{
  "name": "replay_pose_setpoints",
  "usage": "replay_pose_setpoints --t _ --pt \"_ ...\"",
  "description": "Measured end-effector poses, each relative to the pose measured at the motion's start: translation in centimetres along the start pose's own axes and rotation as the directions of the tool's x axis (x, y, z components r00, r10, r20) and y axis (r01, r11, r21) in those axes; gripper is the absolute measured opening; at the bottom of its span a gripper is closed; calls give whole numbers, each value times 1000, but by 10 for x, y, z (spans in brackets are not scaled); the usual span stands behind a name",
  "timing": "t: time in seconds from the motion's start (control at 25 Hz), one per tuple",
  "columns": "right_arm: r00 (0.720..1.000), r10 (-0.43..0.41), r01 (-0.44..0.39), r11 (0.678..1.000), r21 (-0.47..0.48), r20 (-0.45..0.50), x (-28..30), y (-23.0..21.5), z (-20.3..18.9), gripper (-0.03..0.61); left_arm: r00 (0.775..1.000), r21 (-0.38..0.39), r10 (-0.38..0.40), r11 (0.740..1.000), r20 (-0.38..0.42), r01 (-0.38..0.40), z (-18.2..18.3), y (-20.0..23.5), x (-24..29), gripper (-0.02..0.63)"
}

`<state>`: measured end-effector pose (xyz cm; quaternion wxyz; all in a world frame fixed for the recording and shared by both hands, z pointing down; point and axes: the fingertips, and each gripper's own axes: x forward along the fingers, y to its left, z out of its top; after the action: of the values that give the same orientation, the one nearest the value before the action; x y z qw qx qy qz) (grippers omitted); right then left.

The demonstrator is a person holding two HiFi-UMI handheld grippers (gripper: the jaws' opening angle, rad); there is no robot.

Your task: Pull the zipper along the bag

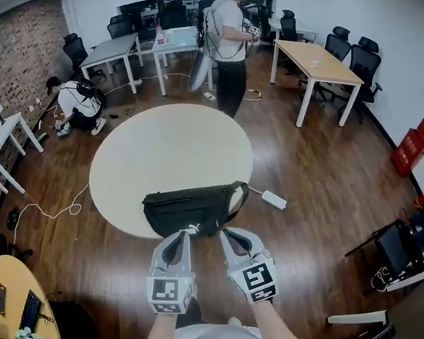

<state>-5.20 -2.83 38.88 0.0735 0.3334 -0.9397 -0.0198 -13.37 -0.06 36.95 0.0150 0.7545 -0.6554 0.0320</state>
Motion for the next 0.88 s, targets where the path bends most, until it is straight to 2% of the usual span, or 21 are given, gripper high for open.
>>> replay_pose_setpoints --t 0.16,0.32,0.44,0.52,0.72,0.88 --pt "998 -57 57 998 14 -14 72 -36 0 -8 999 -5 -42 999 22 42 5 50 62 17" --pt "993 -119 119 989 -92 3 122 -61 25 -8 993 -19 -109 994 39 110 18 91 109 17" --pt "986 -165 165 980 -113 10 137 -76 29 -8 986 -31 -160 986 44 161 20 102 142 17" --pt "982 -188 185 978 -93 -30 142 -89 12 -8 982 -32 -187 982 27 187 14 104 160 17" --pt "944 -294 298 955 2 -150 136 -138 -36 -8 970 -27 -237 971 -52 236 -9 105 187 17" --pt "924 -320 330 944 17 -209 132 -187 -64 -8 950 -22 -286 958 -129 285 -29 72 216 17"
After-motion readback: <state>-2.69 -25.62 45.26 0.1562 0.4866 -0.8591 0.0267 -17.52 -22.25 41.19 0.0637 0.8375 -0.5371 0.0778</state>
